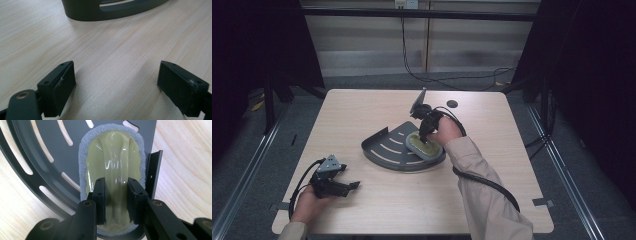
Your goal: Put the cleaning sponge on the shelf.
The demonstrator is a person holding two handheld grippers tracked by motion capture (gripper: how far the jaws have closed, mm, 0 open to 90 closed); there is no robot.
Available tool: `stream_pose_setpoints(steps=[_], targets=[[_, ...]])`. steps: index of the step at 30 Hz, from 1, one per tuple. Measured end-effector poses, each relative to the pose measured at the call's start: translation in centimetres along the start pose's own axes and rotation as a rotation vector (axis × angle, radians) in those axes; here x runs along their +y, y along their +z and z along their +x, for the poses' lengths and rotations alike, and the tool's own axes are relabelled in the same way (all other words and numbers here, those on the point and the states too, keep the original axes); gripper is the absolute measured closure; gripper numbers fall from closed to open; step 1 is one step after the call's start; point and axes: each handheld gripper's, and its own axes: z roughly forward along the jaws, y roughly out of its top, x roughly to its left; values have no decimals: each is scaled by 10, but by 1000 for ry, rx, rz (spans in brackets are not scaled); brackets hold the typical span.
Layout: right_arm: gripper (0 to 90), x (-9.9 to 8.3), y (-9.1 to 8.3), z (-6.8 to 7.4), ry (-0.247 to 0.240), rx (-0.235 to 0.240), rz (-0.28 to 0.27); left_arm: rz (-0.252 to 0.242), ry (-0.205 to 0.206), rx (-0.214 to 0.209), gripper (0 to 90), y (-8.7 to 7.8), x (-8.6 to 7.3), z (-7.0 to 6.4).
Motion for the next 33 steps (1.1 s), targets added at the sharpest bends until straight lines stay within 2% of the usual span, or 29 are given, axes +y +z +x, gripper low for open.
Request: stream_pose_setpoints(steps=[14, 26, 33], targets=[[710, -4, 6, -4, 17, 1, 3, 0, 0, -1, 144, 0, 0, 0], [704, -6, 10, -3, 8, -4, 9, -1, 2, 1, 144, 0, 0, 0], [647, -7, 9, -3, 7, -9, 10, -3, 0, 1, 143, 0, 0, 0]])
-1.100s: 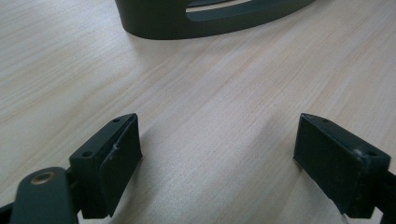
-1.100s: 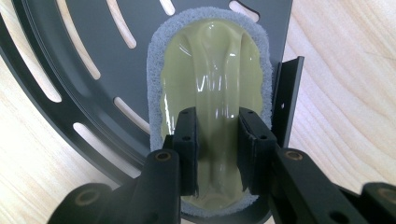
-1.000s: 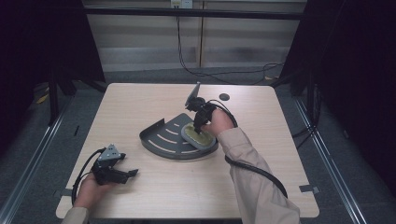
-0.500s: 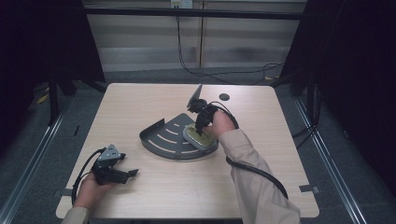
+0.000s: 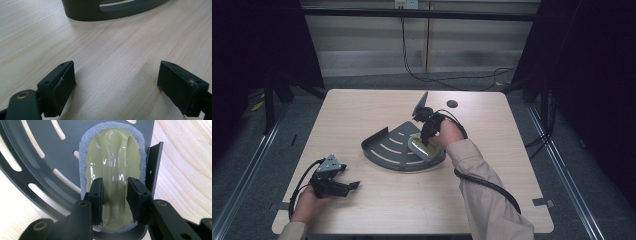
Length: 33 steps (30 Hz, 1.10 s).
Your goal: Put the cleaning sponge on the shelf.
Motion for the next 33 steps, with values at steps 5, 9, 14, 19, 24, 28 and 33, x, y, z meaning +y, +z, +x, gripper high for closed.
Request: stream_pose_setpoints(steps=[5, 9, 14, 19, 24, 28, 33], targets=[[587, -1, -2, 0, -1, -13, -15, 1, 1, -1, 144, 0, 0, 0], [527, -2, -4, -1, 3, -21, -26, 0, -1, 0, 144, 0, 0, 0], [411, -3, -7, 0, 1, -35, -51, 3, 0, -6, 144, 0, 0, 1], [342, -6, -10, 1, -4, -38, -74, 0, 0, -3, 144, 0, 0, 0], [290, -11, -18, 2, -13, -42, -94, 0, -1, -3, 144, 0, 0, 0], [271, -17, -25, 1, -29, -46, -111, 0, 0, -2, 144, 0, 0, 0], [264, -27, -34, -1, -29, -47, -120, 0, 0, -2, 144, 0, 0, 0]])
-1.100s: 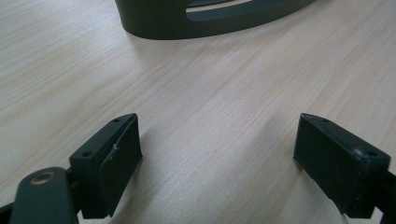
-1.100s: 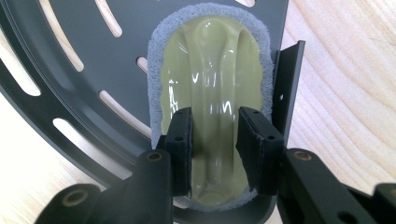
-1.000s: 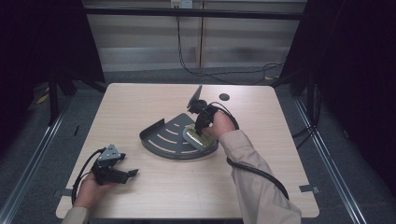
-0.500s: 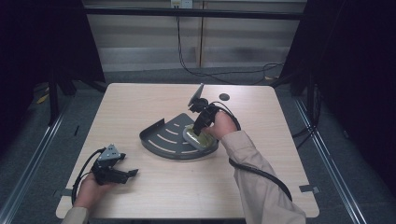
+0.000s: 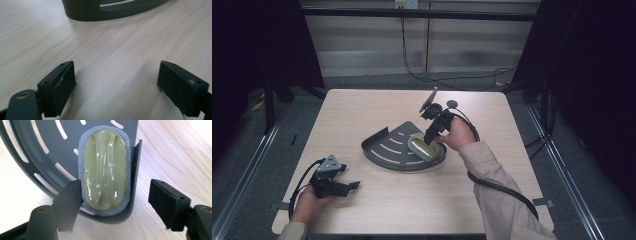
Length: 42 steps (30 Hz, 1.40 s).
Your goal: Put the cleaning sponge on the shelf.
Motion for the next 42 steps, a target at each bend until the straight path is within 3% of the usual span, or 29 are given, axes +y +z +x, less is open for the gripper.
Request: stream_pose_setpoints(steps=[9, 20, 32, 42], targets=[[240, -21, -13, -8, 2, 12, -20, 4, 4, 6, 144, 0, 0, -1], [203, -42, -28, -10, -30, 11, -43, 4, 5, 6, 144, 0, 0, -1], [182, -67, -27, -7, -73, 29, -55, 9, 6, 3, 144, 0, 0, 0], [190, -96, -21, -8, -80, 31, -47, 9, 6, 4, 144, 0, 0, 0]])
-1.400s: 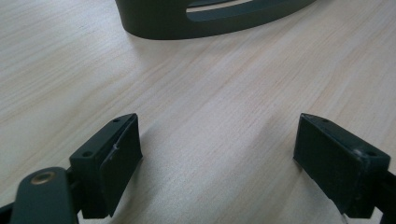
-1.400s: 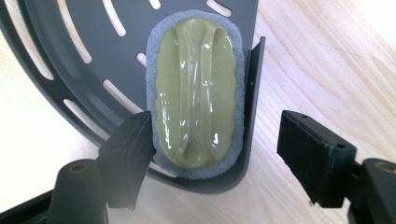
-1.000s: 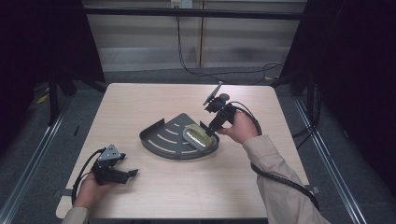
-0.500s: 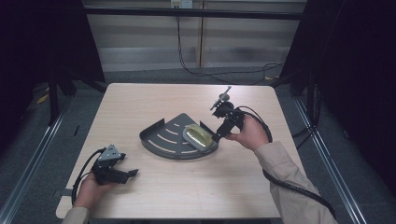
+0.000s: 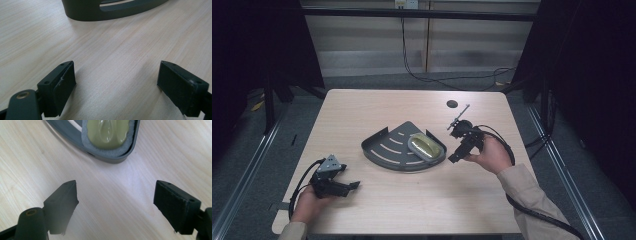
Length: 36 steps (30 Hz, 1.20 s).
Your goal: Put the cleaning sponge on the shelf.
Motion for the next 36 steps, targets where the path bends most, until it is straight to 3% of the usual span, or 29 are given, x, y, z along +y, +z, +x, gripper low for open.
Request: stream_pose_setpoints(steps=[5, 10, 22, 29, 32, 36], targets=[[194, -13, 4, 2, 0, 14, 8, 0, 0, 0, 144, 0, 0, 0], [193, -24, 8, 7, -12, -12, 23, 0, -2, -1, 144, 0, 0, 0], [199, -54, 15, 11, 19, 22, -9, 0, -2, -2, 144, 0, 0, 0], [206, -75, 19, 10, 41, 7, -12, 0, 0, 0, 144, 0, 0, 0], [207, -83, 23, 11, 26, -29, 8, 0, 0, 0, 144, 0, 0, 0], [210, -89, 23, 14, 26, -16, -3, 0, -3, -1, 144, 0, 0, 0]])
